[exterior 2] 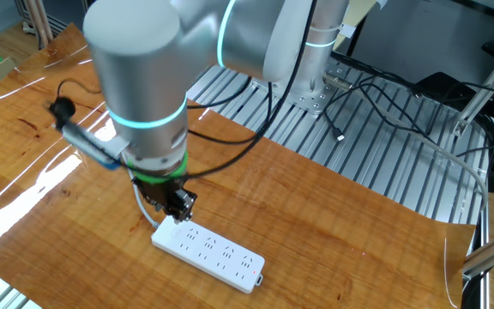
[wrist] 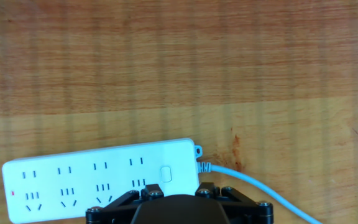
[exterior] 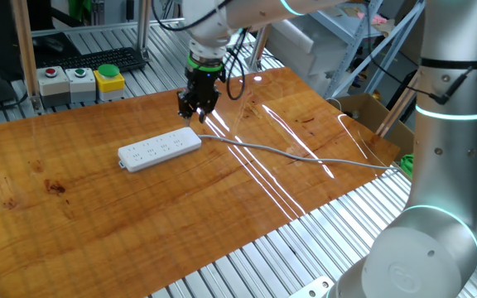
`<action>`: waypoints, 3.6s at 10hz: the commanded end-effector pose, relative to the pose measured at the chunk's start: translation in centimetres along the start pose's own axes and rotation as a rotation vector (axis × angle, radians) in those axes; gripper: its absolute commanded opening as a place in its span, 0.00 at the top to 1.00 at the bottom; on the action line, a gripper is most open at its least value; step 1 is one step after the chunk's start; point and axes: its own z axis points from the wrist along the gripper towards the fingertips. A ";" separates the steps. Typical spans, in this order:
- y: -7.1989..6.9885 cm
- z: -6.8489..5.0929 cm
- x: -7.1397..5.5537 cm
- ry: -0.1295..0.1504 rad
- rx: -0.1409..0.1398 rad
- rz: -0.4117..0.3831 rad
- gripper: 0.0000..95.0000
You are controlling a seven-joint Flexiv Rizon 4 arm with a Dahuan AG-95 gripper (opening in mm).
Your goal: Turn off the power strip by pressing the button
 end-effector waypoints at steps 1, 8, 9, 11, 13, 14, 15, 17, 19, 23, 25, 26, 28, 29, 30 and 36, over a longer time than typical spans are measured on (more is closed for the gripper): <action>-0.1 -0.1 0.4 -0.027 0.003 0.003 0.60; -0.2 0.2 0.1 -0.063 -0.004 -0.003 0.60; -0.6 0.6 -0.4 -0.068 0.000 -0.026 0.60; -0.7 1.0 -0.7 -0.069 0.006 -0.057 0.60; -0.9 1.9 -1.1 -0.067 0.011 -0.078 0.60; -1.0 2.2 -1.2 -0.060 0.009 -0.079 0.40; -0.9 2.5 -1.2 -0.052 0.010 -0.077 0.40; -0.5 3.2 -0.9 -0.029 0.012 -0.074 0.40; -0.4 3.7 -1.0 -0.015 0.017 -0.075 0.40; -1.0 4.6 -1.5 0.019 0.032 -0.083 0.40; -1.1 4.7 -1.6 0.031 0.040 -0.082 0.40; -1.1 4.7 -1.6 0.030 0.039 -0.080 0.40; -1.1 4.7 -1.6 0.023 0.029 -0.070 0.40; -1.1 4.6 -1.6 0.014 0.020 -0.057 0.40; -1.1 4.6 -1.6 0.006 0.016 -0.051 0.40; -1.1 4.5 -1.7 -0.047 0.013 -0.048 0.40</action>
